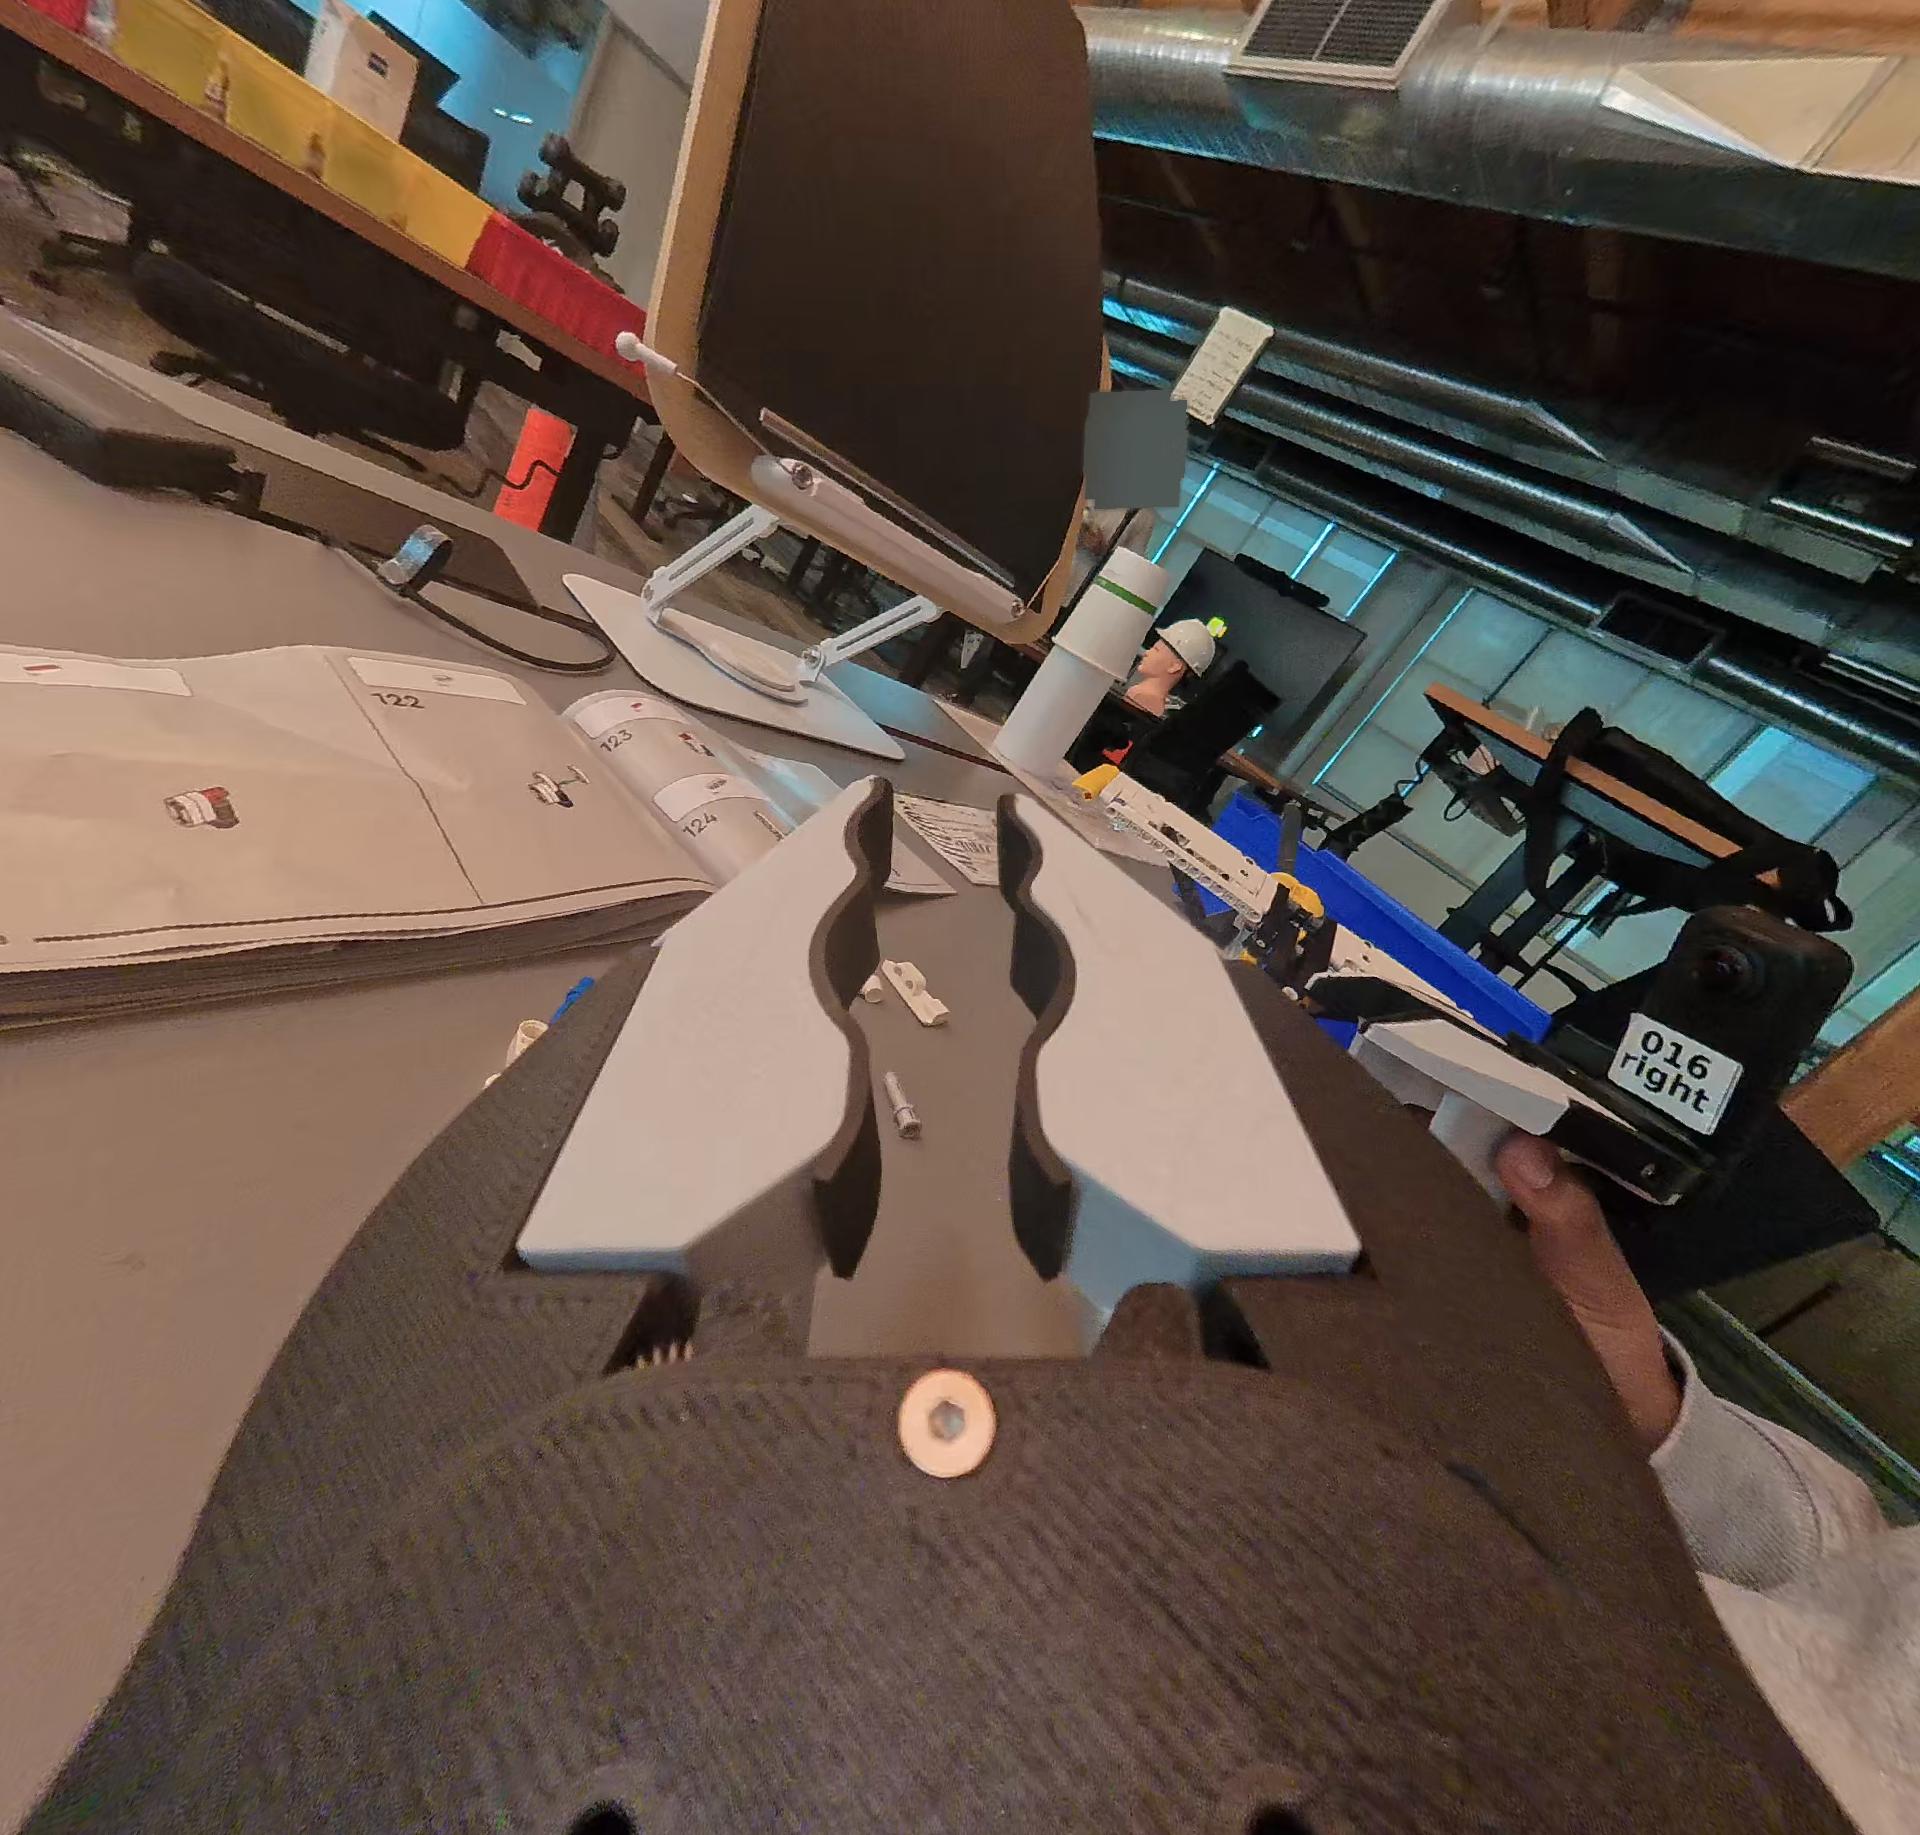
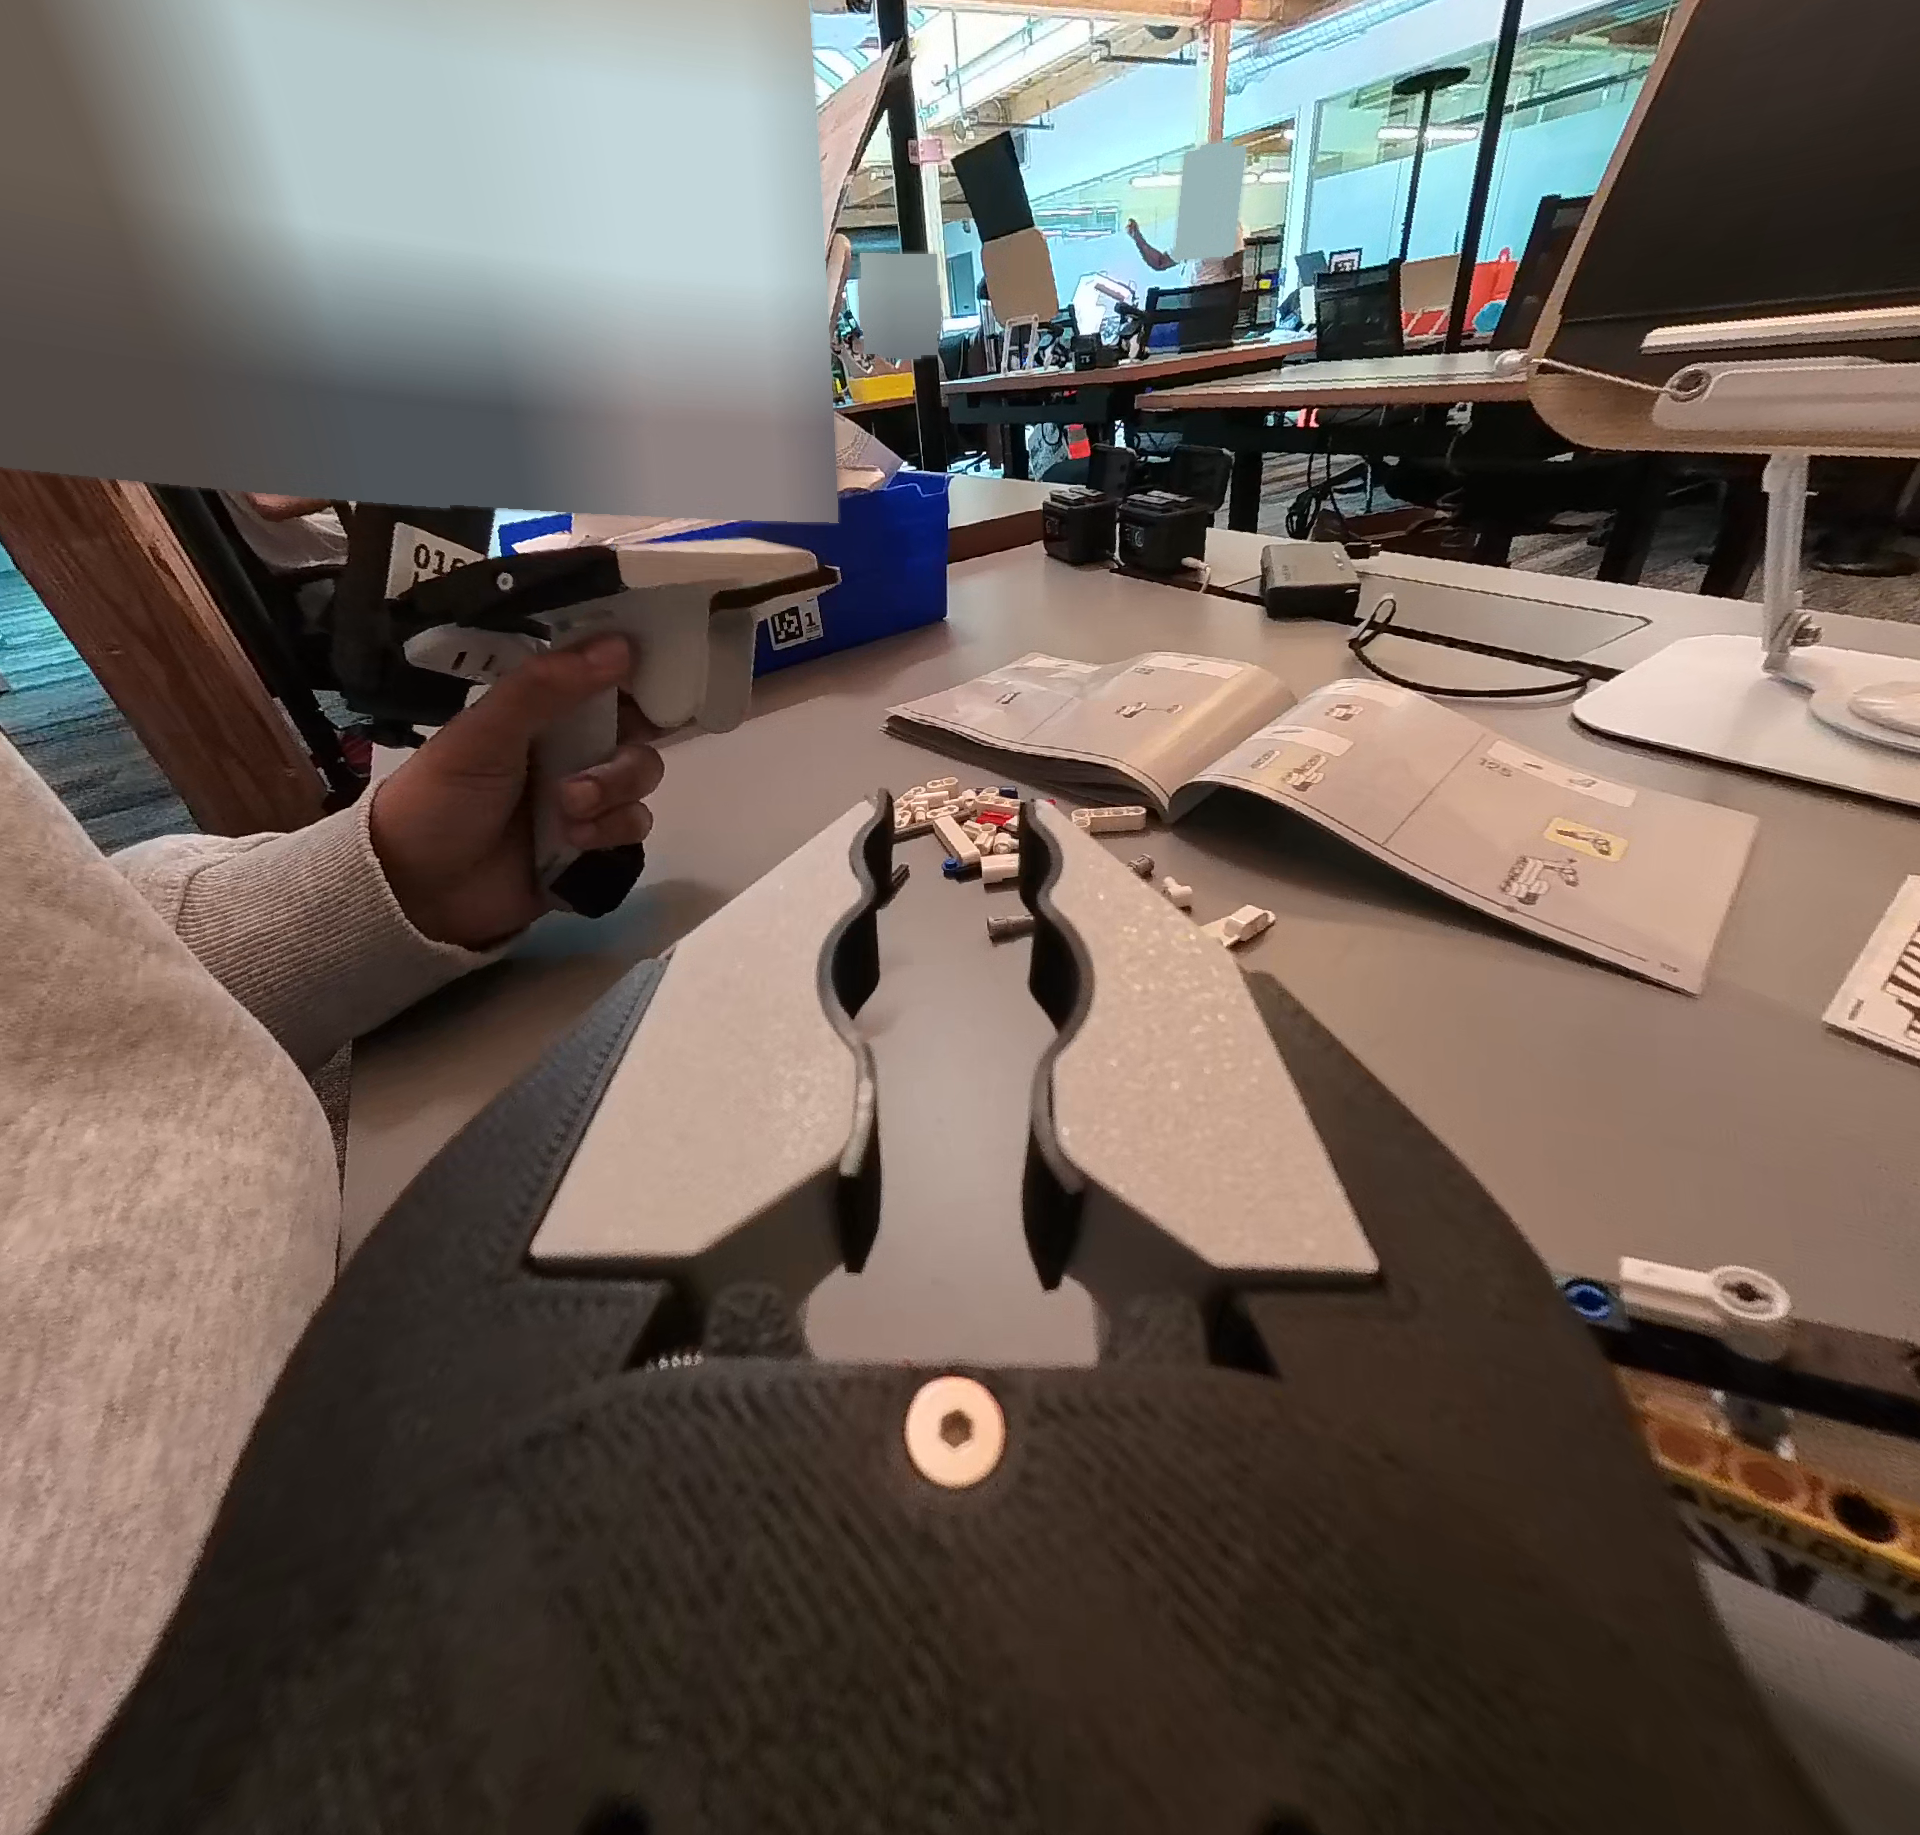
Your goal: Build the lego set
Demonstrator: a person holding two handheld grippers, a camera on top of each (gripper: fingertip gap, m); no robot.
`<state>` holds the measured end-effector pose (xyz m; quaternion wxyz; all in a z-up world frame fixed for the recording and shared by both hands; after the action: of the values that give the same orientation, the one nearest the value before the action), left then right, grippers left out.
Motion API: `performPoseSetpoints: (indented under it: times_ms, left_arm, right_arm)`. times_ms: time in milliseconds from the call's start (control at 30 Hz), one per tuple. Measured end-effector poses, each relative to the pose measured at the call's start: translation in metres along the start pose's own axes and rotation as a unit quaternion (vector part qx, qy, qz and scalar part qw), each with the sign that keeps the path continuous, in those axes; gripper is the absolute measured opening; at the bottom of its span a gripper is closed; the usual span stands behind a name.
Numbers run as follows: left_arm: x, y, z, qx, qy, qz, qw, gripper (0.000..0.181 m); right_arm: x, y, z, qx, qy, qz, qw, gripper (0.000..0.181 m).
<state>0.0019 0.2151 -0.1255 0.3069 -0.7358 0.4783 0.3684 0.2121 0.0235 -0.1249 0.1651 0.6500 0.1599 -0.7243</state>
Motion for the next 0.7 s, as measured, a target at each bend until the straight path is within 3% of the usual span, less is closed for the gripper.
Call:
performPoseSetpoints:
  times_ms: [200,300,433,567,700]
  left_arm:
    - [0.000,0.001,0.001,-0.001,0.003,-0.003,1.000,0.022]
    - [-0.007,0.004,0.009,-0.038,-0.041,0.004,0.998,0.021]
    - [-0.019,0.011,0.052,-0.176,-0.170,0.140,0.959,0.023]
    - [-0.015,0.010,0.060,-0.148,-0.114,0.187,0.964,0.028]
    - [0.007,-0.006,0.057,-0.168,-0.121,0.298,0.932,0.036]
  right_arm:
    - [0.000,0.000,0.000,0.000,0.000,-0.001,1.000,0.022]
    - [0.000,0.001,0.000,0.000,-0.002,-0.003,1.000,0.022]
    - [-0.001,0.002,-0.001,-0.004,-0.009,-0.010,1.000,0.022]
    - [-0.001,0.001,-0.001,-0.008,-0.016,-0.009,1.000,0.023]
    - [-0.003,0.004,-0.002,0.009,0.002,-0.020,1.000,0.022]
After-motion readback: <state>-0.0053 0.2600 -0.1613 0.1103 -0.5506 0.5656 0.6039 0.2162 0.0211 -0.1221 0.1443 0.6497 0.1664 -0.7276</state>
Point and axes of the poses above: each gripper's, where its closed fingertips meet, y back along the fingers, x out of its underside, z = x × y across the jaws, the point moved 9 cm from there along y, back along the fingers, and after that the axes turned 6 degrees about -x, right-handed, at the moved point
